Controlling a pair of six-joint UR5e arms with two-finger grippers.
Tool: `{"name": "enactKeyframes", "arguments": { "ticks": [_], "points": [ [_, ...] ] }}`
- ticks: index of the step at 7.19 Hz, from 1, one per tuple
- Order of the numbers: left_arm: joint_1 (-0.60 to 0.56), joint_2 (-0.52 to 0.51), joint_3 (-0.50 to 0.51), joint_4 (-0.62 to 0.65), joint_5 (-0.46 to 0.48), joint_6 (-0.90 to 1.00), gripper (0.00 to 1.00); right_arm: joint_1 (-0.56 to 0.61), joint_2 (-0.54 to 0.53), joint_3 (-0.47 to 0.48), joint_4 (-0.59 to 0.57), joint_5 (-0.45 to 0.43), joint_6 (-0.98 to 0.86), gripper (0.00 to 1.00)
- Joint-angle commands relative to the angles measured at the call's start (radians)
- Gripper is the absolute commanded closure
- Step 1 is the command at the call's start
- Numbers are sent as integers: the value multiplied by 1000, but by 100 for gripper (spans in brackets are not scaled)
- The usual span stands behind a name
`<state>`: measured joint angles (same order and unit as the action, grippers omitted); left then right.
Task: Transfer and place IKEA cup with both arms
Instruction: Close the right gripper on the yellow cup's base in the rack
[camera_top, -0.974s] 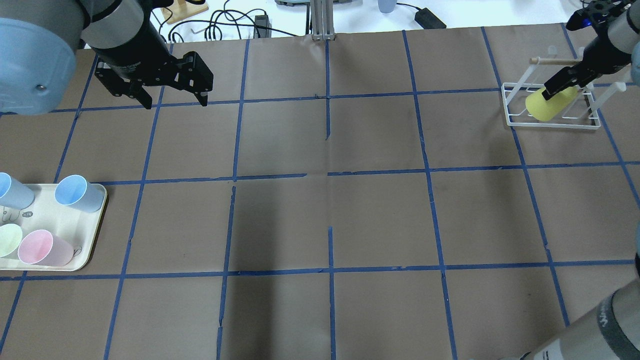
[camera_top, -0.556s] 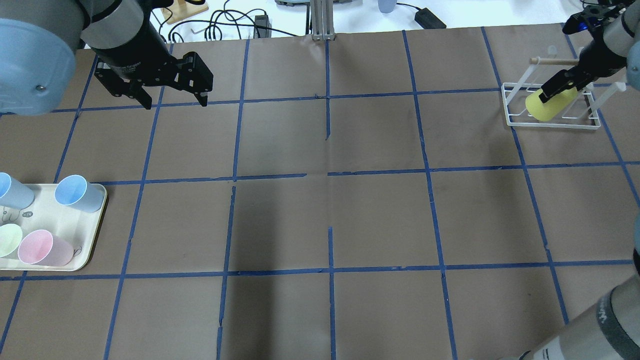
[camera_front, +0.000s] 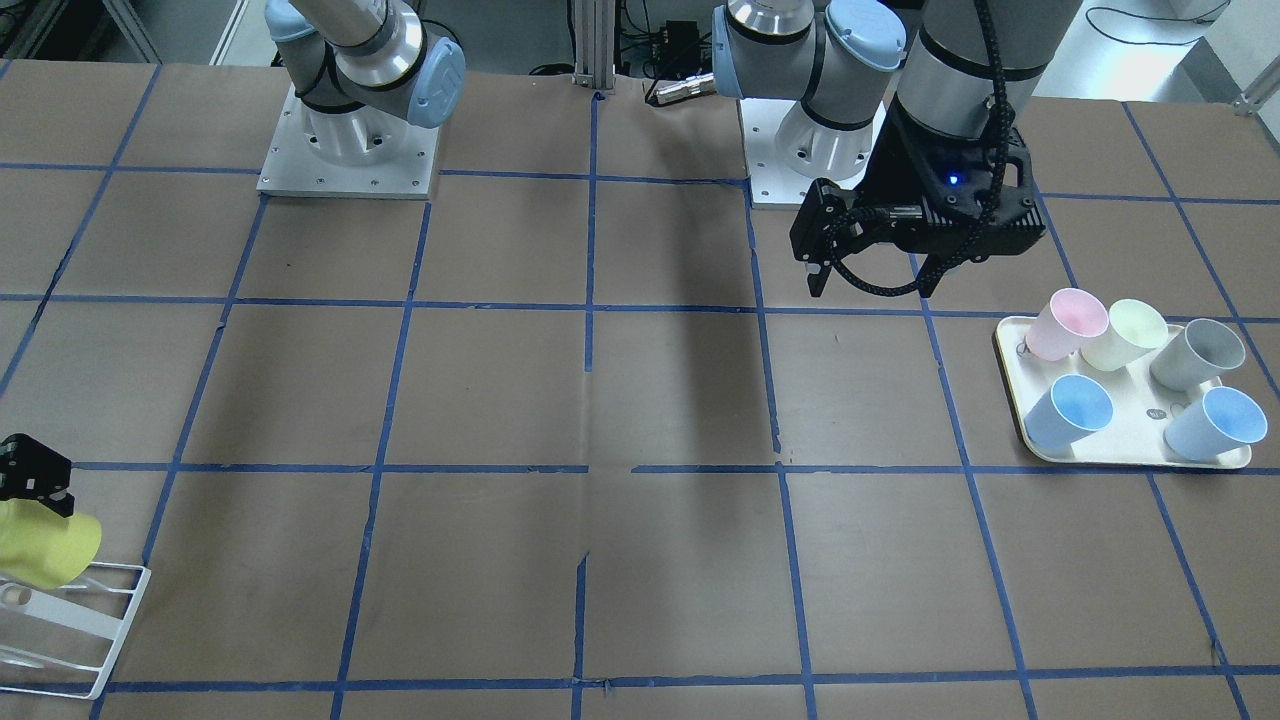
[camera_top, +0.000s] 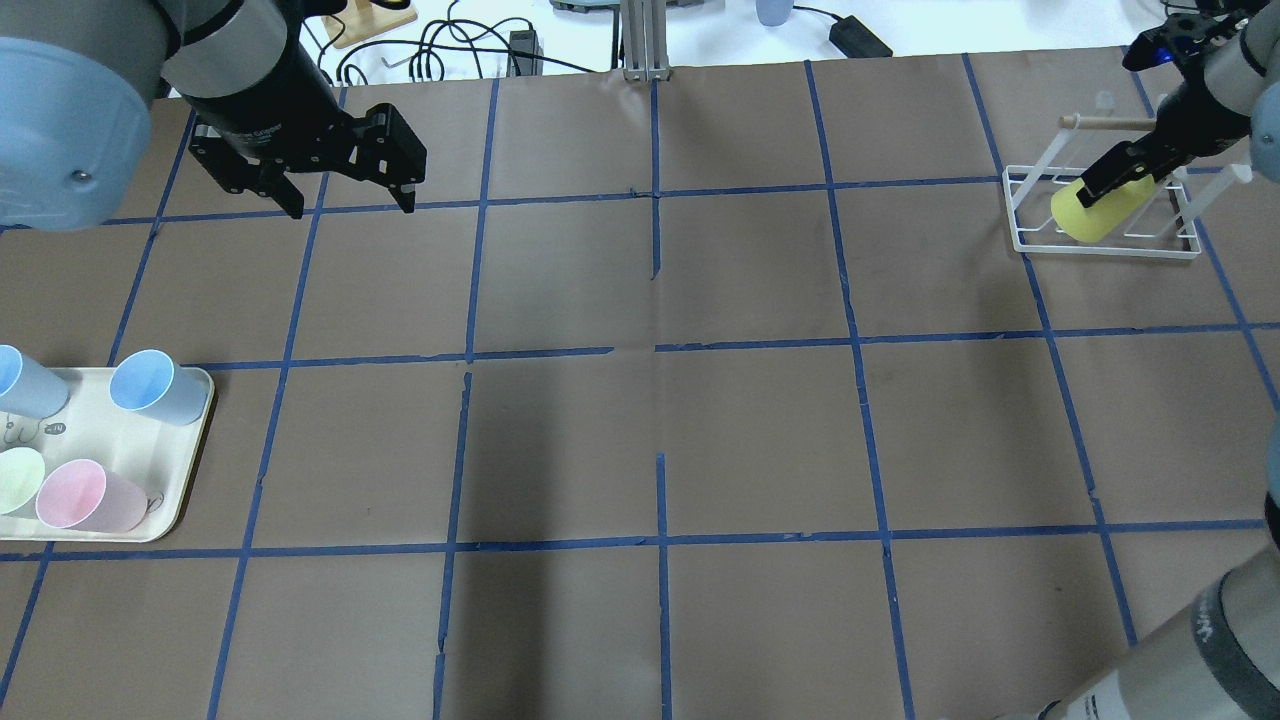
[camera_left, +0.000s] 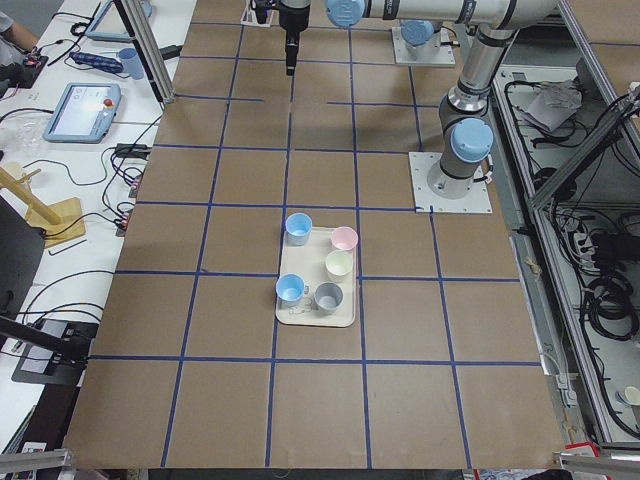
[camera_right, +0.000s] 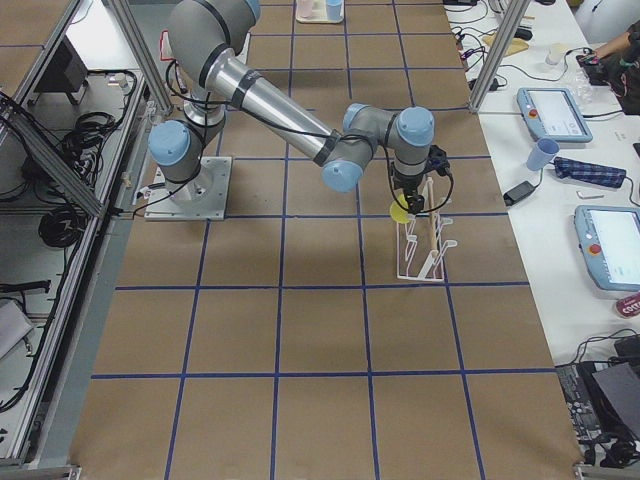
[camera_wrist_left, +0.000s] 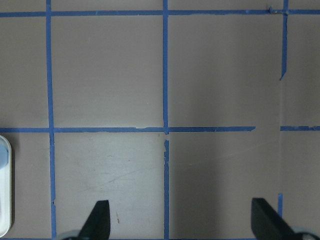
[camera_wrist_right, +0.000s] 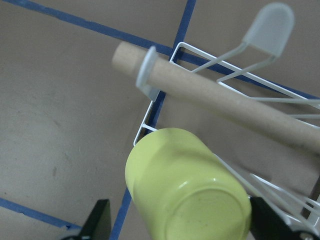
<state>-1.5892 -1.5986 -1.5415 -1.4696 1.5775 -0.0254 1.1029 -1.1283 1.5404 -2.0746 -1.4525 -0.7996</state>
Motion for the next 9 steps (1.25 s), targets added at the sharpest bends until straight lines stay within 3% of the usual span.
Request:
{"name": "enactKeyframes", "arguments": {
  "ticks": [1,4,9],
  "points": [
    [0,0,0,0,-1,1,0,0,2,0,5,0,2,9],
    [0,0,1,0,1,-1,0,0,2,0,11,0,0,19],
    [0,-1,1,0,-1,1,0,0,-2,0,37,-6,-1,19]
  ]
}}
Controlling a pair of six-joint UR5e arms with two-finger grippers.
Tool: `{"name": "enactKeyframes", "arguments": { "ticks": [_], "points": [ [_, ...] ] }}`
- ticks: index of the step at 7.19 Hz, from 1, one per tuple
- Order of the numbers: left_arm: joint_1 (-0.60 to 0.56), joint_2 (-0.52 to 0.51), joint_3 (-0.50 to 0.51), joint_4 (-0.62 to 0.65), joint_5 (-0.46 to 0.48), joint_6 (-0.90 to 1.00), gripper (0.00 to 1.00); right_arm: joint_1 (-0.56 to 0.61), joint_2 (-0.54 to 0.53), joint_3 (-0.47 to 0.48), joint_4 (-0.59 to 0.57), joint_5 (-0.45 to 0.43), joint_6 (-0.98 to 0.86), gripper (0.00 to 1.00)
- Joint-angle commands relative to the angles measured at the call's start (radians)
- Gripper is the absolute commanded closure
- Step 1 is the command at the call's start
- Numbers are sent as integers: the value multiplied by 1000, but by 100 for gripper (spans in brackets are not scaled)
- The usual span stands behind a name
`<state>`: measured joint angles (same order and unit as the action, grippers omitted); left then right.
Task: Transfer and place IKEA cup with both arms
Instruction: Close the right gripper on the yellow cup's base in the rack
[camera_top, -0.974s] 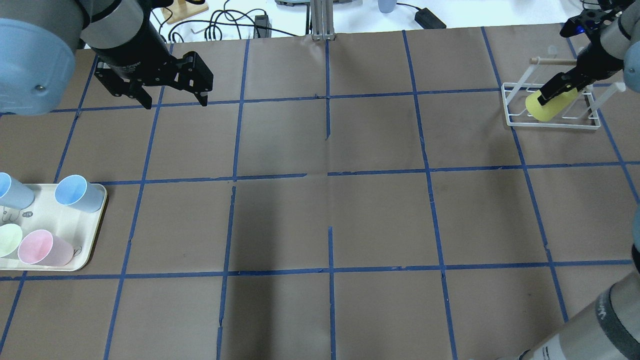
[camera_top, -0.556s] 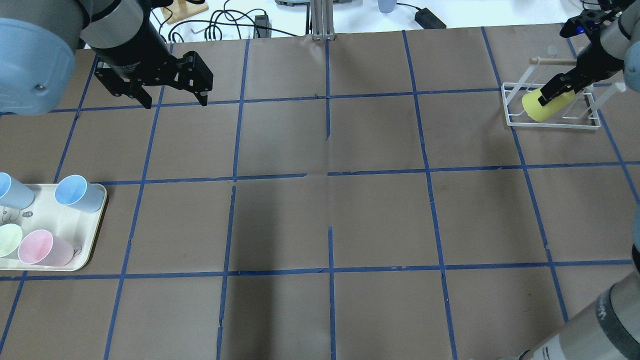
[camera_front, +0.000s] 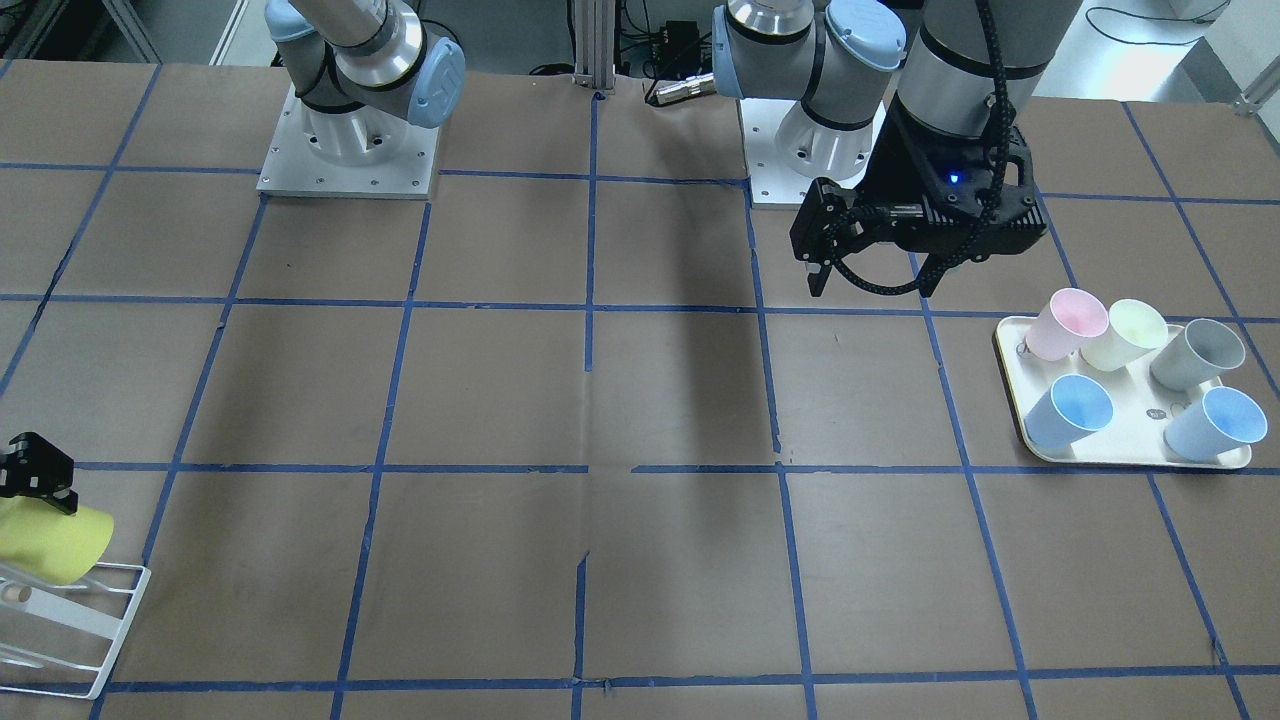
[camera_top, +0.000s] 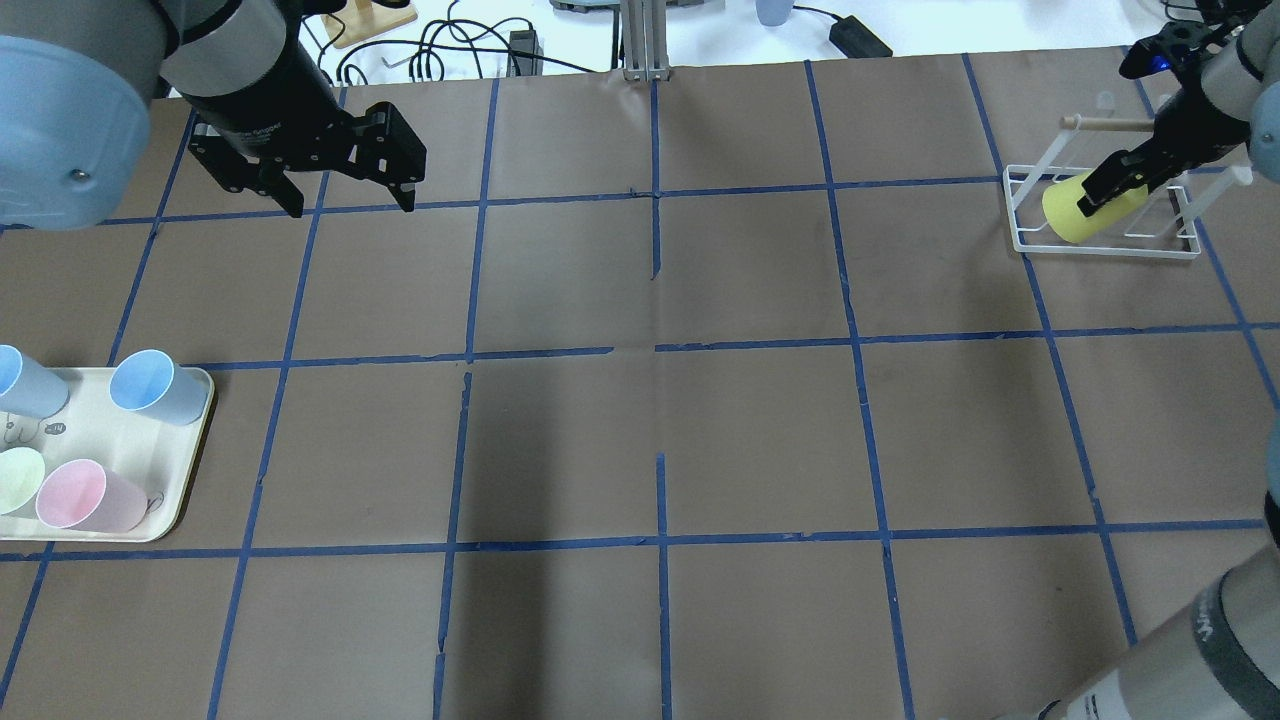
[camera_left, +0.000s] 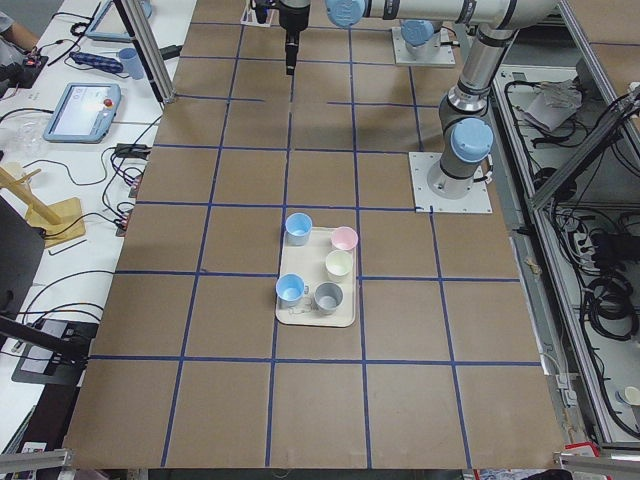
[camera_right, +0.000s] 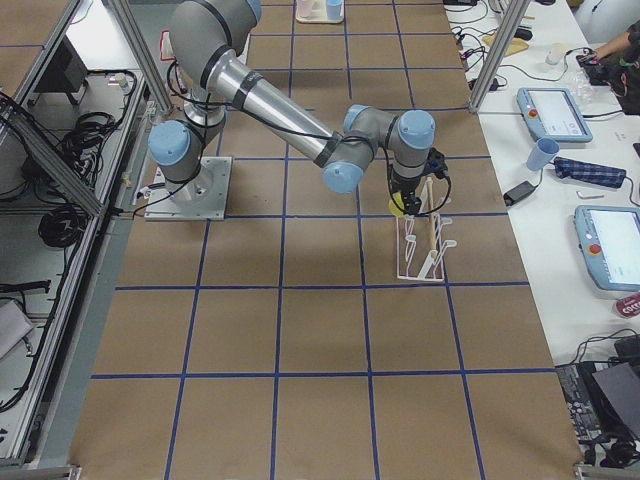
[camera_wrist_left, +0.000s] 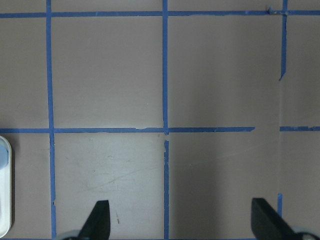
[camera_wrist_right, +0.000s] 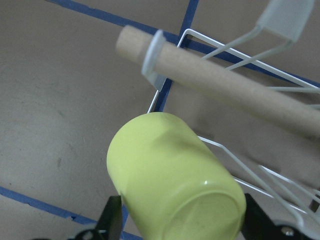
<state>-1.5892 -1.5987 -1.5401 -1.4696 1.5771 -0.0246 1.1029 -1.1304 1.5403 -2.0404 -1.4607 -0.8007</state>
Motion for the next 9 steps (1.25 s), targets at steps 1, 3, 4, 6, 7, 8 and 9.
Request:
{"name": "enactKeyframes", "arguments": {
  "ticks": [1,3,4,6,7,8,9],
  "points": [
    [0,0,0,0,0,0,0,0,-2,-2,18,2,0,31],
    [0,0,0,0,0,0,0,0,-3,-3,22,-1,0,47],
    [0,0,0,0,0,0,0,0,-9,-6,22,-6,0,56],
    [2,0,0,0,1,0,0,0,-9,-73,121,-6,1,61],
    [2,0,0,0,1,0,0,0,-9,-101,175,-9,4,62],
    [2,0,0,0,1,0,0,0,-12,-103,192,-13,5,62],
    [2,0,0,0,1,0,0,0,-22,-106,195,-41,1,62]
  ]
}}
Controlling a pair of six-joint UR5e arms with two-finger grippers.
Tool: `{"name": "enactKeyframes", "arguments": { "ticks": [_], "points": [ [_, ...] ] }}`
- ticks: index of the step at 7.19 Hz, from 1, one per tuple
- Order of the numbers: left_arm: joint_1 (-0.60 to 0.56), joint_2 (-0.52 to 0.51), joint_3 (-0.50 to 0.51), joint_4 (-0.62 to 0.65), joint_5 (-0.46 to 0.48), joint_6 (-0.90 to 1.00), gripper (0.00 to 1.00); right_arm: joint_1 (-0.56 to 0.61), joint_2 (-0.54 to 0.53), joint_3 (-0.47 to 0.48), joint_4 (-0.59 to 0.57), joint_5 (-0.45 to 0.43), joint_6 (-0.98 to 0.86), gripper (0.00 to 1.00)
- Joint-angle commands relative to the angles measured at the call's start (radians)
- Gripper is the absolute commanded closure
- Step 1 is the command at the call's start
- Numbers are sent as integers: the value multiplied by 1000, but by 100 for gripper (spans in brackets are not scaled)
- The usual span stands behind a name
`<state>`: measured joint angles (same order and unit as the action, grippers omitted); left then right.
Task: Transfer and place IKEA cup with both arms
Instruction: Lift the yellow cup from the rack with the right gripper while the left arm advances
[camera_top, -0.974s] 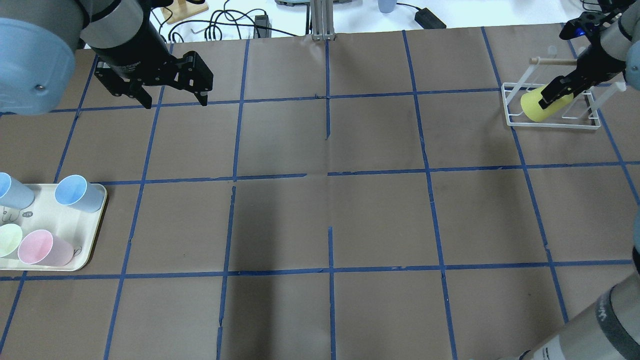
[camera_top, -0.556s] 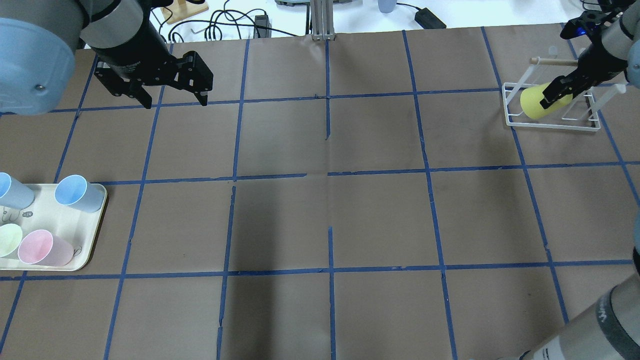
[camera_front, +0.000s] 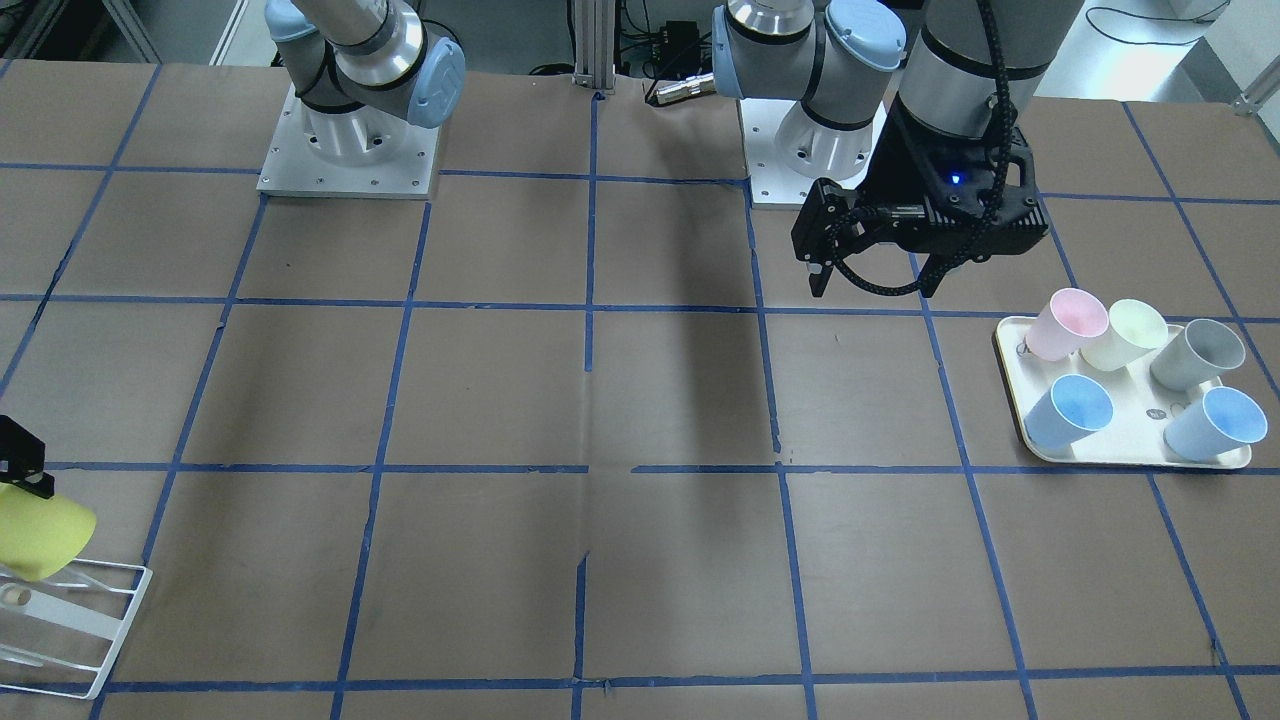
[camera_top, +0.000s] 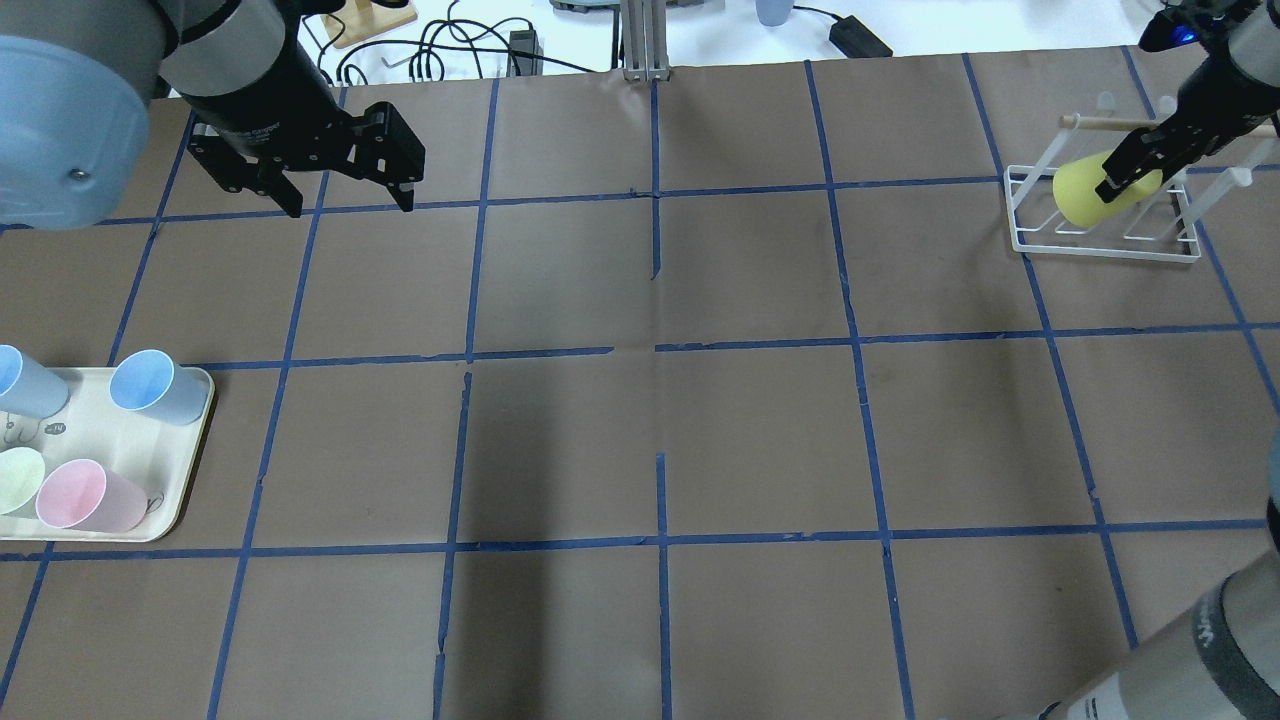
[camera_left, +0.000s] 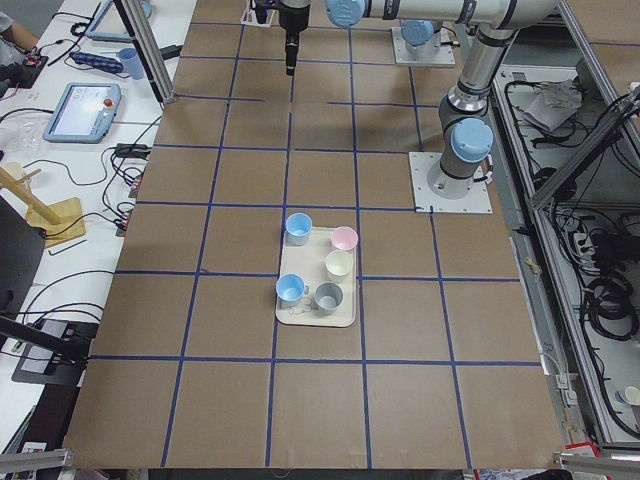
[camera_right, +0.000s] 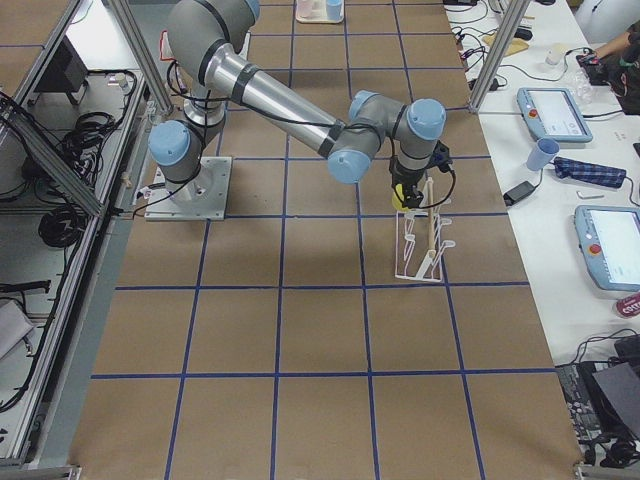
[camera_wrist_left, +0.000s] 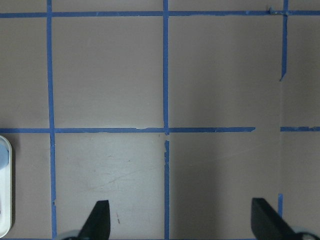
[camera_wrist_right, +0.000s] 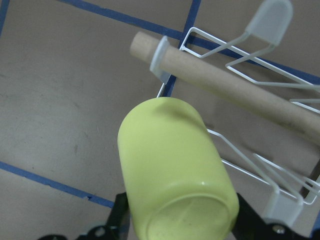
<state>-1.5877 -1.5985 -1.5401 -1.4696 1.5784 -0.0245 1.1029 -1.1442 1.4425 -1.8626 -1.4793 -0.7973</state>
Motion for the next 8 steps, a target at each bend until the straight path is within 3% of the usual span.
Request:
{"name": "enactKeyframes", "arguments": {
  "ticks": [1,5,6,8],
  "points": [
    [0,0,-1,0,0,0,0,0,-49,-10,78,-36,-2,62],
    [0,0,-3,2,-5,-3,0,0,-227,-8,285,-21,-5,63],
    [2,2,-3,0,-14,-6,0,0,-233,-10,287,-26,-10,63],
    [32,6,-8,-9,-233,-8,0,50,-250,-10,328,29,-14,64]
  ]
}}
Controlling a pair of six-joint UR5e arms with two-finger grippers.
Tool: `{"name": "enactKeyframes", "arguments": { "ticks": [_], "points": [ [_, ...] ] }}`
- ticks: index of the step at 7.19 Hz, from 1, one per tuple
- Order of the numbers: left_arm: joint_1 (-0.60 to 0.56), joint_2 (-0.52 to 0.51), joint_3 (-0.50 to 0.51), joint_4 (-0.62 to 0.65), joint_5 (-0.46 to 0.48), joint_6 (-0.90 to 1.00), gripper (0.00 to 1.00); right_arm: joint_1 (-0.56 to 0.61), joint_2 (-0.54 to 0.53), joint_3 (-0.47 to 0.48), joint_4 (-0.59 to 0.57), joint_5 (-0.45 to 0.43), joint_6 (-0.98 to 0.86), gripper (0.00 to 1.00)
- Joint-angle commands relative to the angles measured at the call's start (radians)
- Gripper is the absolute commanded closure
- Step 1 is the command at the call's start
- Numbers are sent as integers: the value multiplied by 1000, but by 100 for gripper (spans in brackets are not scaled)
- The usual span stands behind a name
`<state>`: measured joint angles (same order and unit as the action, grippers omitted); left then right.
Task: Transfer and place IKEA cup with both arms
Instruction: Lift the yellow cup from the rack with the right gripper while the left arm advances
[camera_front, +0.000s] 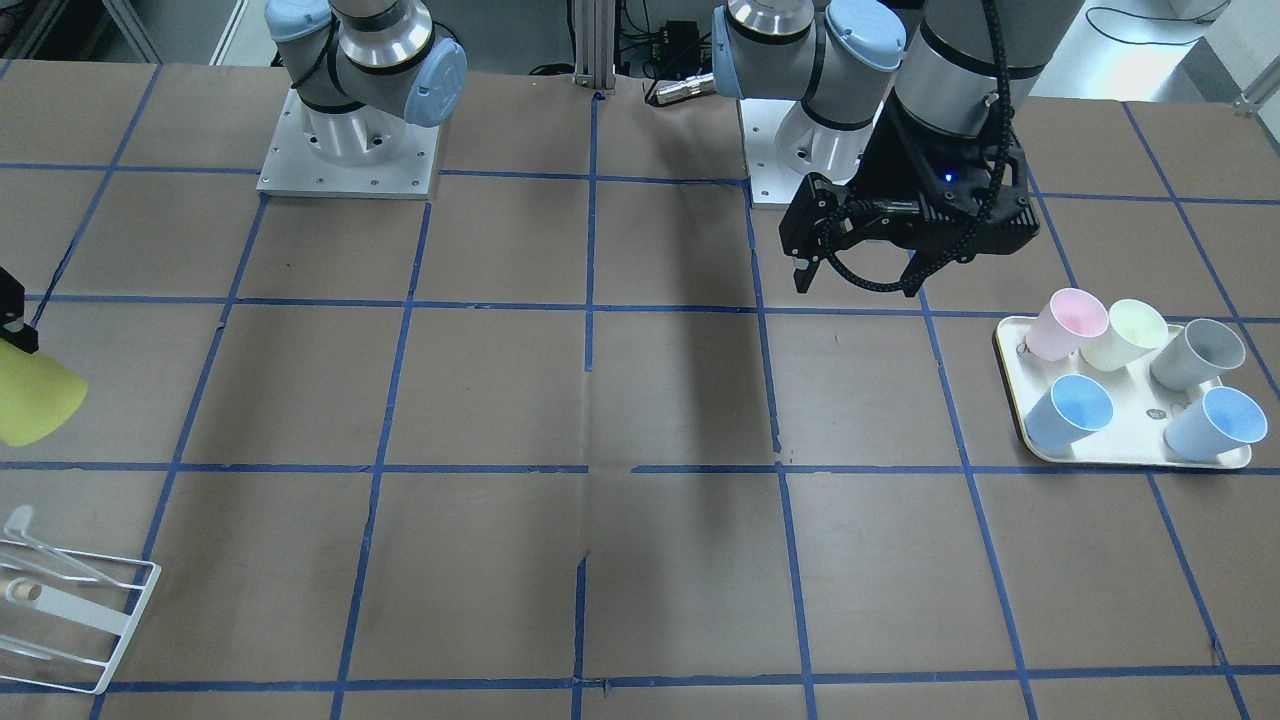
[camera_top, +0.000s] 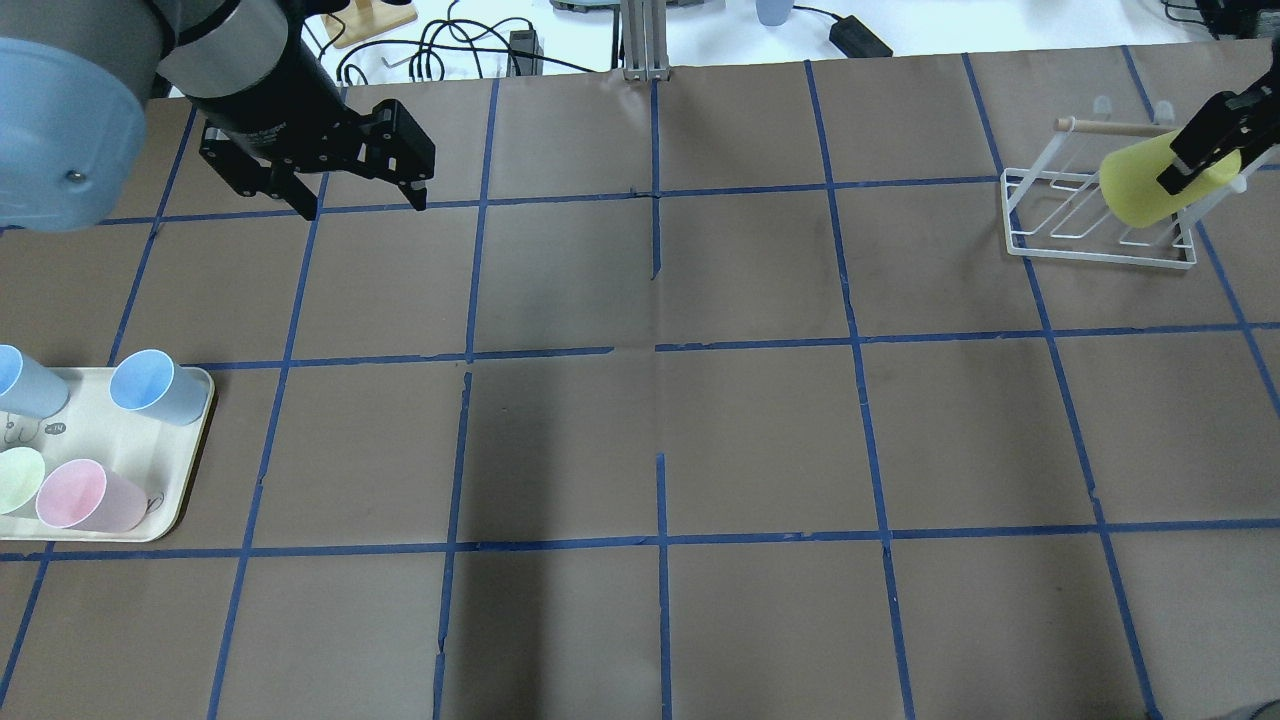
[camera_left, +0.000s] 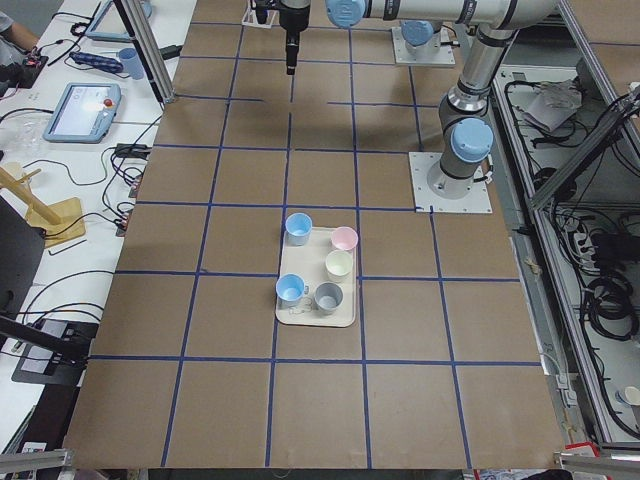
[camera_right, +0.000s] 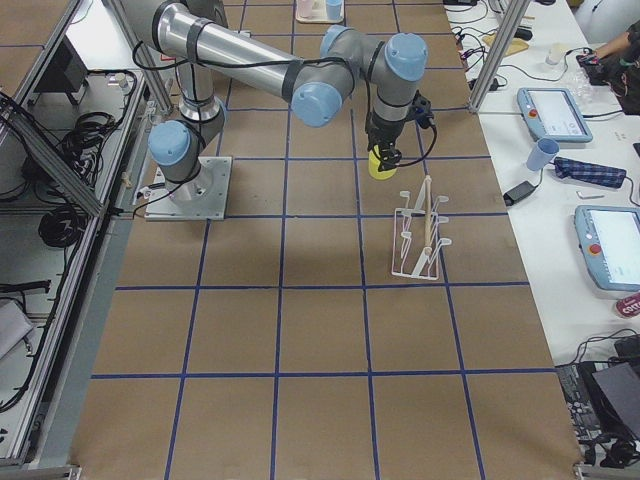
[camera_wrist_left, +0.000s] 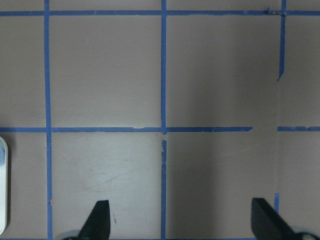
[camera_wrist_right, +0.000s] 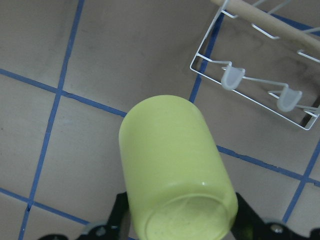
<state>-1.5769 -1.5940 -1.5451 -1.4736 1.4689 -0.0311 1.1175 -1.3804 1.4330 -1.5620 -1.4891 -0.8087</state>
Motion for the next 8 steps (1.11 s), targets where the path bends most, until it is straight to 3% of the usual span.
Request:
{"name": "enactKeyframes", "arguments": {
  "ticks": [1,2,4,6,8],
  "points": [
    [43,2,-27,-8,-248,-1,0,104,-28,1,28,97,3,65],
    [60,3,-76,-7,-394,0,0,169,-28,3,46,192,9,67],
    [86,3,-130,1,-633,0,0,208,-26,12,185,533,14,68],
    [109,-4,-196,4,-937,11,0,202,-26,14,390,730,-59,70],
    [110,-20,-324,158,-1179,25,0,200,-25,14,593,884,-104,71]
  ]
}}
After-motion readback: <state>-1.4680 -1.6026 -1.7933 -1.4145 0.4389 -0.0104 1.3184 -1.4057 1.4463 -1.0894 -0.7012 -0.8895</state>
